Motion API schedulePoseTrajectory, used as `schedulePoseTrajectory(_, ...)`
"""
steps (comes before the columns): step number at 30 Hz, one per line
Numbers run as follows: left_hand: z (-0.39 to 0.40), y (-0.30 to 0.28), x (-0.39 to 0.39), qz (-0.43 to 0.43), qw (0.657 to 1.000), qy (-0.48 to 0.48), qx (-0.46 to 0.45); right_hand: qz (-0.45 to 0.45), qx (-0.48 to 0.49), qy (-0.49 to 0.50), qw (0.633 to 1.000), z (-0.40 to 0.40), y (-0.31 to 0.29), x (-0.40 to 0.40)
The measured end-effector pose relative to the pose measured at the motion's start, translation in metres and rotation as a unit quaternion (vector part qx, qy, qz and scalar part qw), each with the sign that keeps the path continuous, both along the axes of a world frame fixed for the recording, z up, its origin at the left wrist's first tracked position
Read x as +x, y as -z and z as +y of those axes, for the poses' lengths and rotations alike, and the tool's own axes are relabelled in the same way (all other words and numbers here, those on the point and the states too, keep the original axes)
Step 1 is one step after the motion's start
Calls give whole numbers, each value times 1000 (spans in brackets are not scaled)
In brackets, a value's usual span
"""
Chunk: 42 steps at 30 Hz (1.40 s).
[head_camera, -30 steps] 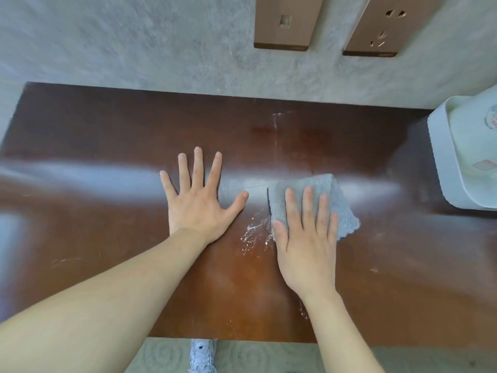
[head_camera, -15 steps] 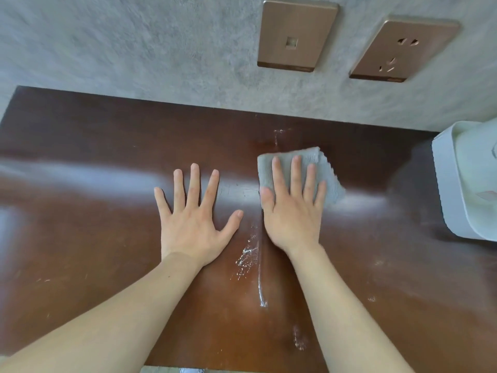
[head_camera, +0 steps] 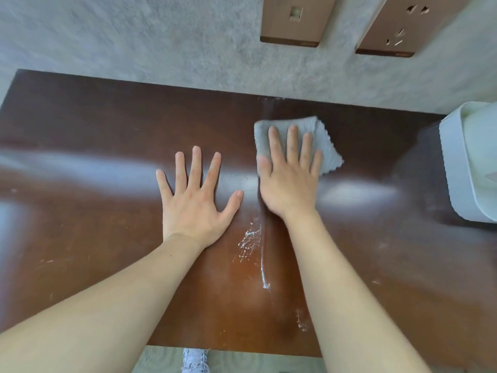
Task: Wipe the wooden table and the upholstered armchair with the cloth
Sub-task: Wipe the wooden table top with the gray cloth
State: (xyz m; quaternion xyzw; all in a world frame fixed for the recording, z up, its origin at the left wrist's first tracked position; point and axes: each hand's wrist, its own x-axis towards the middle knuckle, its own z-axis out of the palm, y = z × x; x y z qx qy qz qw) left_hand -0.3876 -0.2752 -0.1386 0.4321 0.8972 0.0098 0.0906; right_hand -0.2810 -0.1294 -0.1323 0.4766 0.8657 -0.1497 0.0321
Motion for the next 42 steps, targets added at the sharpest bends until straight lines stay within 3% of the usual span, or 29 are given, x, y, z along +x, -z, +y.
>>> schedulePoseTrajectory(7, 0, -1, 0, -3, 1000, 4, -3, -16, -3, -13, 1000, -100, 2, 65)
schedulePoseTrajectory(18, 0, 1, -1, 0, 1000, 10, -8, -14, -49, 16, 999, 31, 3, -56)
schedulePoseTrajectory(22, 1, 1, -1, -3, 1000, 6, -7, -14, -46, 43, 998, 35, 1, -91)
schedulePoseTrajectory(28, 0, -1, 0, 1, 1000, 1, -8, -1, -14, -129, 992, 36, -2, -58)
schedulePoseTrajectory(30, 1, -2, 0, -1, 1000, -1, -6, 7, -1, -143, 990, 39, 0, -39)
schedulePoseTrajectory(33, 0, -1, 0, 4, 1000, 0, -7, 0, 30, -78, 997, 43, 4, -8)
schedulePoseTrajectory(38, 0, 1, 0, 1, 1000, -2, 6, -19, 33, 127, 991, 43, 6, 17)
schedulePoseTrajectory(42, 0, 1, 0, 2, 1000, 1, 0, -38, 7, 178, 983, 43, 2, -17)
